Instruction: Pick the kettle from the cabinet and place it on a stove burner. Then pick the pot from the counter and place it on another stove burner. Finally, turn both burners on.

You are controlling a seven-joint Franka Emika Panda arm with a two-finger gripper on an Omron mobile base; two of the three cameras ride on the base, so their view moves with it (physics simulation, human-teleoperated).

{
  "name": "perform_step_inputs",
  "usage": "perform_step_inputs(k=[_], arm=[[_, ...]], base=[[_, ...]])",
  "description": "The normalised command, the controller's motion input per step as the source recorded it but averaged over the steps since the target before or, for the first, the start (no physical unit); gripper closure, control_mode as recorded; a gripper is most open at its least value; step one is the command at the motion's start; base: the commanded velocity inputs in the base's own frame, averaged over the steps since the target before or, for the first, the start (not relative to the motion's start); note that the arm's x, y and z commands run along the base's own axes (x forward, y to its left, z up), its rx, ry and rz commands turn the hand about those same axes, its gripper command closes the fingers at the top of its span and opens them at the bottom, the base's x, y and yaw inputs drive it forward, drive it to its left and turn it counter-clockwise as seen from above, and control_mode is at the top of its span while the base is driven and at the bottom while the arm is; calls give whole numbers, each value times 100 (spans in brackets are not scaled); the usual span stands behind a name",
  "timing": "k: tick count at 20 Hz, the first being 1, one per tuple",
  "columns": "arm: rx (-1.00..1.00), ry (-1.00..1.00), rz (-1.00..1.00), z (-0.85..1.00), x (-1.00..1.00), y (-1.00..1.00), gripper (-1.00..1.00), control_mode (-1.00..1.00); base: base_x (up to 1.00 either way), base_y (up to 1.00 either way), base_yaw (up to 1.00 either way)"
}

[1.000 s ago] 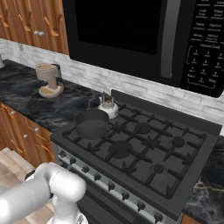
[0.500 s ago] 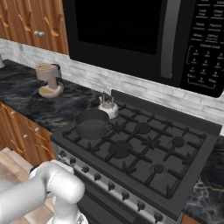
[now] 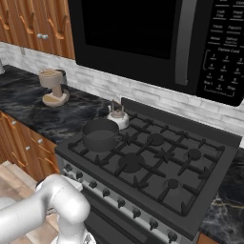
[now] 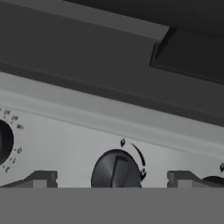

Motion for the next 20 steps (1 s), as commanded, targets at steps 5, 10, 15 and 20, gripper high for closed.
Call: perform_step_inputs(k=[5,10,15,20], arm=[[0,0,0,-8,17,4,-100,-100],[1,0,0,0,14,0,-100,-100],[0,0,0,0,5,0,-100,-100],[0,0,0,0,18,0,100,-100]], base=[[0,0,0],[0,0,0],[0,0,0],[0,0,0]])
